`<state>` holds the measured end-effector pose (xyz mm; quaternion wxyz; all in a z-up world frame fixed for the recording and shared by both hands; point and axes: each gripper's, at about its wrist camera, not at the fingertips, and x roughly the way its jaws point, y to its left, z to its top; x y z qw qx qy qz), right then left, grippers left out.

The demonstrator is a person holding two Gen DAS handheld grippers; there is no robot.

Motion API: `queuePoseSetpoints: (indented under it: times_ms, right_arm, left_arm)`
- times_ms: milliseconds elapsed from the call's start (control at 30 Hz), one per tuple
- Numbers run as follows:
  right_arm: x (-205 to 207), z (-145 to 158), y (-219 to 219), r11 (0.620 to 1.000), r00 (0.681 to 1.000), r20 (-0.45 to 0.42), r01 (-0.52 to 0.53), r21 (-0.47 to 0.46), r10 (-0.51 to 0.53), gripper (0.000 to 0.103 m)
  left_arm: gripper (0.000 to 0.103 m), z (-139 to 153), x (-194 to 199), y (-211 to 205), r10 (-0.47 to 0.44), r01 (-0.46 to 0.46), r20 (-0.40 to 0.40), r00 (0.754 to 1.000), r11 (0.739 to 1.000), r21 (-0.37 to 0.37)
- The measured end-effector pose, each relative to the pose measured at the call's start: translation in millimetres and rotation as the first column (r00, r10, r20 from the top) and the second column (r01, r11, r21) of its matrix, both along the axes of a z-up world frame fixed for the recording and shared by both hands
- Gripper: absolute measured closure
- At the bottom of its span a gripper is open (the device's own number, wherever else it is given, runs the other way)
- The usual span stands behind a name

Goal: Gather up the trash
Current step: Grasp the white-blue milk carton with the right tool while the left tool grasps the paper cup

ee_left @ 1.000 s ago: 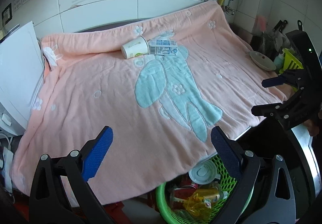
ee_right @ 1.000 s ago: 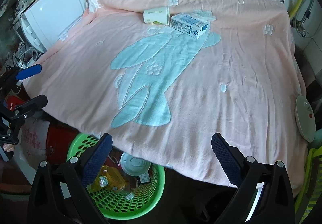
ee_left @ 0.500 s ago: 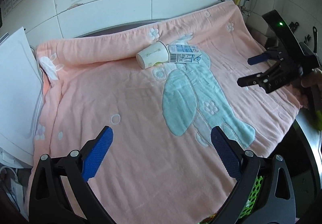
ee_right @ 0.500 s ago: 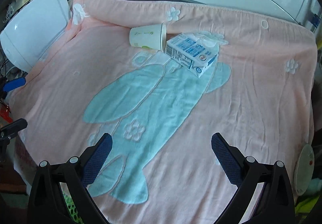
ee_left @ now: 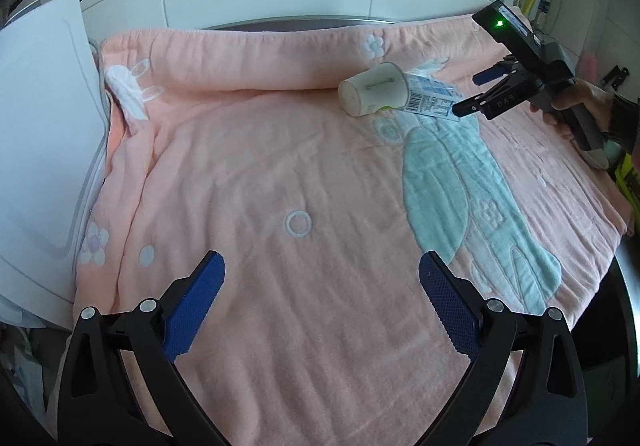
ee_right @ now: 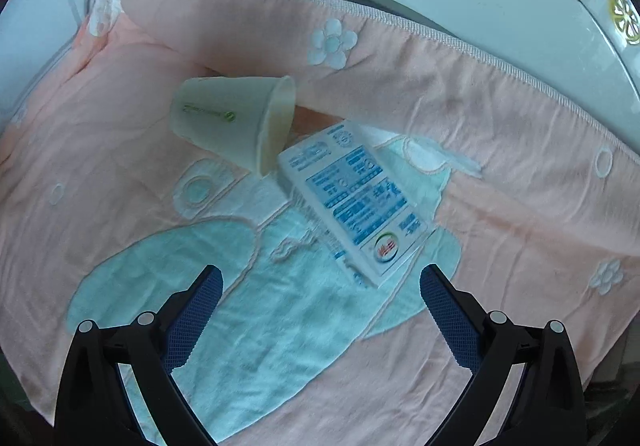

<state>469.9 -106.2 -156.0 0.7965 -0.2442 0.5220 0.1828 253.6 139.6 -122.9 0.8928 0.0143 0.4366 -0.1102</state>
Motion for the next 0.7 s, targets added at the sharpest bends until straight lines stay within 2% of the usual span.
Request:
queuePoseSetpoints:
  times_ms: [100,267,333,400,567,633,700]
  right_arm:
    - [21.1,-12.4,2.8,0.999,1.0,-0.004,-0.005,-0.033,0.005,0.007]
    - [46.5,-29.2,1.8,1.0,0.999,-0.042,-0.001,-0.028,0.0,0.007]
    - [52.9,-33.3,4.0,0.999,1.0,-0.029,-0.014,-0.05,0.012,0.007]
    - [58.1,-35.2,4.7,0.999,0.999,-0.048,-0.025,-0.036,0.024,0.007]
    - [70.5,-43.9,6.0,0.996,0.997,-0.074,-0.041,-0.076,0.035,0.007]
    - [74.0,-48.6,6.7,0.997,0.993,-0.111,-0.05,-0.059,0.044,0.007]
    - [71.6,-49.4,9.0,0.996,0.993,-0.107,-0.06,-0.061,0.053,0.008]
  left_arm:
    - [0.007,-8.0,2.7,11.2,0.02,-0.02,-0.016,1.0,1.0,-0.004]
    - [0.007,-16.7,4.2,23.2,0.036,-0.036,-0.027,0.999,0.999,0.005]
    - [0.007,-19.4,5.1,26.2,0.041,-0.041,-0.031,0.999,0.999,0.005]
    - [0.007,-22.5,6.9,28.1,0.045,-0.045,-0.035,0.998,0.999,0.006]
    - [0.007,-24.5,11.0,28.7,0.049,-0.049,-0.038,0.998,0.999,-0.005]
    - [0.007,-24.2,12.0,28.3,0.051,-0.052,-0.033,0.998,0.999,-0.007]
    - [0.007,-24.0,13.1,27.1,0.049,-0.05,-0.031,0.998,0.999,-0.011]
